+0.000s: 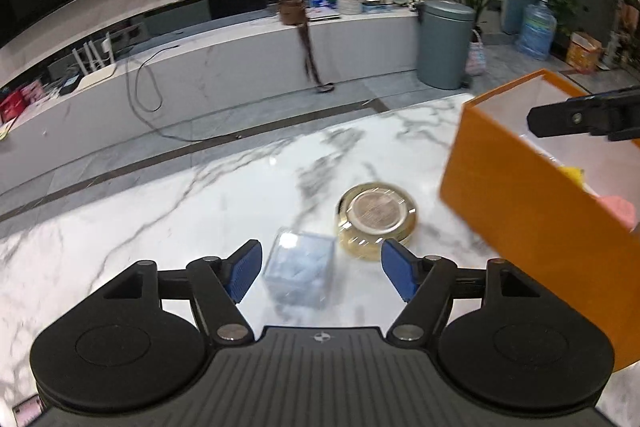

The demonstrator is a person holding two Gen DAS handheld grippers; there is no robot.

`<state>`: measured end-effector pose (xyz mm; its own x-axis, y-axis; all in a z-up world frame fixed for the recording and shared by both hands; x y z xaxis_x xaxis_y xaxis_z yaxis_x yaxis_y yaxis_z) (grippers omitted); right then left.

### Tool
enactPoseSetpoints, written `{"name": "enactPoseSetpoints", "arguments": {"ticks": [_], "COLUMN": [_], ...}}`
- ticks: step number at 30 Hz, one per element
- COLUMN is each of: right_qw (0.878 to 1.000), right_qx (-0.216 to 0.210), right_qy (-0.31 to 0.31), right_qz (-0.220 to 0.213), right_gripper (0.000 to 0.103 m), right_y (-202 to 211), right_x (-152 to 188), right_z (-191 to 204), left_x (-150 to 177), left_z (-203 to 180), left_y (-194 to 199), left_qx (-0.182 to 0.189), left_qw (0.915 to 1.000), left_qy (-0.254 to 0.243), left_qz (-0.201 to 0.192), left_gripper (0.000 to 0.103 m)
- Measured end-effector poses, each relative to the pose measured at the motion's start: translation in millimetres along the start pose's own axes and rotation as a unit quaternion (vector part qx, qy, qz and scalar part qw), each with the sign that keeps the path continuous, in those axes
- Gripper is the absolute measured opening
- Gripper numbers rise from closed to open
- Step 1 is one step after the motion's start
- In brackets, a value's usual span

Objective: Organize rigid objects
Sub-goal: 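Grasp the clear cube box of blue stones with the left tool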

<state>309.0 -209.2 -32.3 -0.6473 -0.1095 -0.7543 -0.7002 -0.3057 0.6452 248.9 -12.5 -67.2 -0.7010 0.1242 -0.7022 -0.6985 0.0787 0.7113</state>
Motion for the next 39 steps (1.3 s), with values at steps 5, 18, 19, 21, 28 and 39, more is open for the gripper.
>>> {"name": "enactPoseSetpoints", "arguments": {"ticks": [5, 18, 19, 21, 28, 39], "right_qw": [0.998, 0.986, 0.985, 0.983, 0.981, 0.978], "right_qx": [-0.022, -0.029, -0.029, -0.031, -0.028, -0.031], "right_qy": [0.055, 0.16, 0.164, 0.176, 0.184, 0.191], "right_qz": [0.001, 0.037, 0.039, 0.047, 0.059, 0.074], "right_gripper": [0.076, 0.076, 0.076, 0.076, 0.076, 0.077], "right_y": [-5, -29, -30, -32, -38, -57], "right_x": [11, 44, 45, 50, 56, 69], "right_z": [41, 95, 96, 99, 98, 102], "left_x": [15, 28, 28, 27, 25, 42], "left_z": [13, 17, 17, 16, 16, 33], "left_y": [-9, -30, -32, -37, -57, -43], "left_qx": [-0.004, 0.004, 0.004, 0.004, 0.005, 0.029], "left_qw": [1.0, 0.9998, 0.9997, 0.9995, 0.999, 0.9994], "left_qy": [0.005, -0.016, -0.021, -0.028, -0.041, -0.019], "left_qz": [-0.001, 0.011, 0.012, 0.014, 0.02, 0.001], "left_gripper": [0.081, 0.084, 0.084, 0.084, 0.079, 0.055]}}
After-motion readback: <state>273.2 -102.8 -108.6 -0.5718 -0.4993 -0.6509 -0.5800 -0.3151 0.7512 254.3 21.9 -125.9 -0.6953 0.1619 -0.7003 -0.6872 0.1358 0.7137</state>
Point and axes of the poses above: each gripper's, at about its wrist camera, not at the fingertips, and y roughly against the way its jaws point, z to its left, x to its underside, the point moved 4 cm from there along -y, roughly the way its jaws point, and after that the axes turned 2 degrees about x, right-handed, at the moved point
